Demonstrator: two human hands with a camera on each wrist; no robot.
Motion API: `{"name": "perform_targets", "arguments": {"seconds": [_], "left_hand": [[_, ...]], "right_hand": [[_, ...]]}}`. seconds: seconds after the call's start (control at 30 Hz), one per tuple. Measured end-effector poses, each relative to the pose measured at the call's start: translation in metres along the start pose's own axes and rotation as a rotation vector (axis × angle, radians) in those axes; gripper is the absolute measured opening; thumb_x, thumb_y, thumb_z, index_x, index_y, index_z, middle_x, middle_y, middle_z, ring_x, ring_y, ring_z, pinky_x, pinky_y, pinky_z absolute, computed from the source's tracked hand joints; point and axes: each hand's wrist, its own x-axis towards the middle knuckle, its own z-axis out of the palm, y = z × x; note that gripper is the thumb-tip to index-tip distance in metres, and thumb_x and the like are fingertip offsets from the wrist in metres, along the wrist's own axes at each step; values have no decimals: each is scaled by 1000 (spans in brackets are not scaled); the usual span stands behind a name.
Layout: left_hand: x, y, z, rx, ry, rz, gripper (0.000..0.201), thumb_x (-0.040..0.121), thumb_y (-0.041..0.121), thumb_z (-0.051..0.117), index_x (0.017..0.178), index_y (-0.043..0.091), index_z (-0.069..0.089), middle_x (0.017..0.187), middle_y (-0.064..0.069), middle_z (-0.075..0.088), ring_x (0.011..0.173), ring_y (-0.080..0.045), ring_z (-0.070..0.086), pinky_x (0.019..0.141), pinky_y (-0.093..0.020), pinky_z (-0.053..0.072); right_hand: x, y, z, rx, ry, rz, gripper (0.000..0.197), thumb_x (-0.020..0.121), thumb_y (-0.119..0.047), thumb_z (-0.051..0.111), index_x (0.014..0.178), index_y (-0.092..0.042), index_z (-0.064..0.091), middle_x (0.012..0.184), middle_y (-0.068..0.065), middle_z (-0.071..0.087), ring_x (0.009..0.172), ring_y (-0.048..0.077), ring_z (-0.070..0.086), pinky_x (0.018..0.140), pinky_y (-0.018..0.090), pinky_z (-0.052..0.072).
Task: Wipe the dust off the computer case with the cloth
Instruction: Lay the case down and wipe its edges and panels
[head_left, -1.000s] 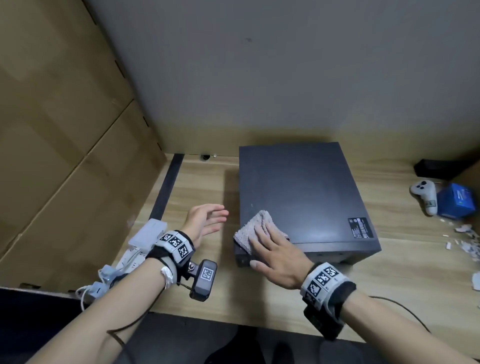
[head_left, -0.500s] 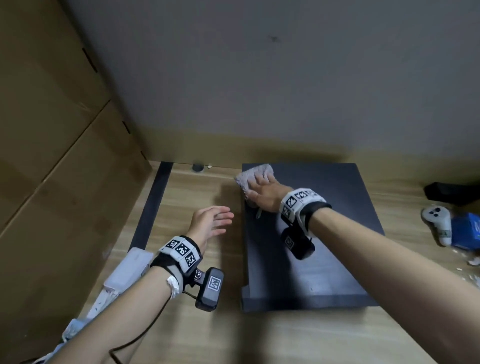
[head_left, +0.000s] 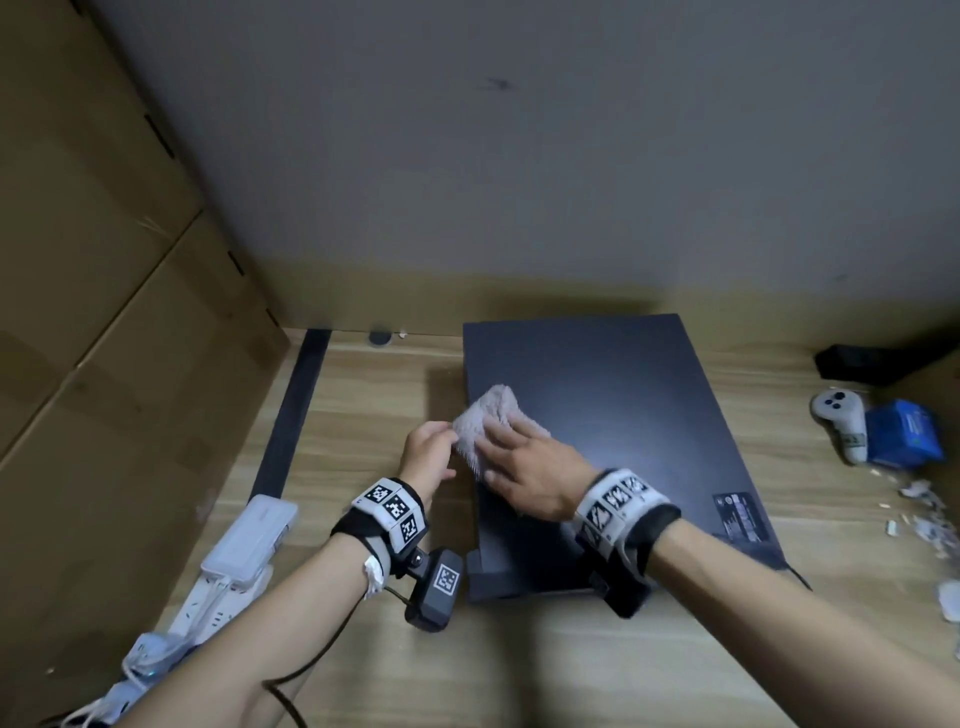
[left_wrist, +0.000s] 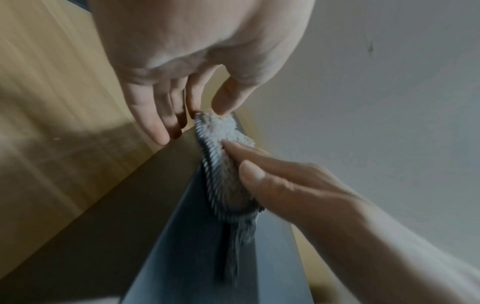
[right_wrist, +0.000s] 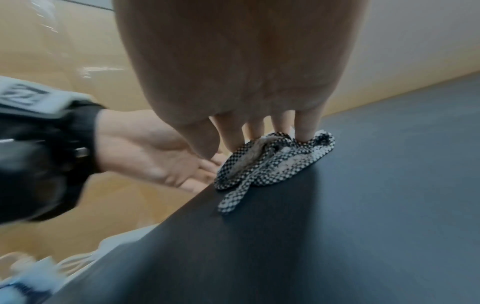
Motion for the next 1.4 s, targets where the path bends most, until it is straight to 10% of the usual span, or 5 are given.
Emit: {"name": "perform_targets", "arguments": {"seconds": [0.23, 0.63, 0.87, 1.2, 1.4], "left_hand": [[-47, -24, 11, 85, 88, 126, 33, 87, 4, 50, 117, 11, 64, 122, -6, 62, 112, -23, 56, 99, -39, 46], [-112, -54, 68, 411, 100, 574, 47, 80, -2, 49, 123, 16, 58, 127, 2, 51, 121, -18, 48, 108, -34, 37], [-145, -49, 127, 690, -291, 768, 42, 83, -2, 45, 111, 21, 67, 120, 11, 63, 96, -9, 54, 99, -29, 42], [-145, 0, 241, 1392, -860, 1053, 49, 86, 5, 55, 135, 9, 51, 143, -6, 47, 131, -23, 44, 108, -36, 36], [-121, 15, 293, 1897, -1177, 1230, 105, 72, 34, 80, 152, 6, 18, 157, -13, 20, 144, -24, 20, 116, -41, 22]], "right_hand": [[-91, -22, 46, 124, 161, 5, 32, 88, -44, 43, 101, -27, 68, 124, -5, 50, 107, 22, 48, 84, 42, 52], [-247, 104, 77, 294, 552, 521, 5, 75, -19, 80, 78, -23, 77, 88, -4, 64, 75, 22, 63, 57, 25, 39], [-311, 133, 109, 432, 689, 747, 12, 70, -15, 84, 78, -21, 77, 85, -2, 66, 79, 23, 62, 69, 34, 48], [-313, 112, 167, 981, 976, 1021, 25, 67, -21, 88, 65, -36, 68, 68, -14, 68, 69, 10, 66, 77, 37, 58], [-278, 94, 174, 1227, 1172, 1047, 22, 70, -15, 85, 74, -34, 74, 79, -9, 75, 75, 10, 70, 82, 38, 59]]}}
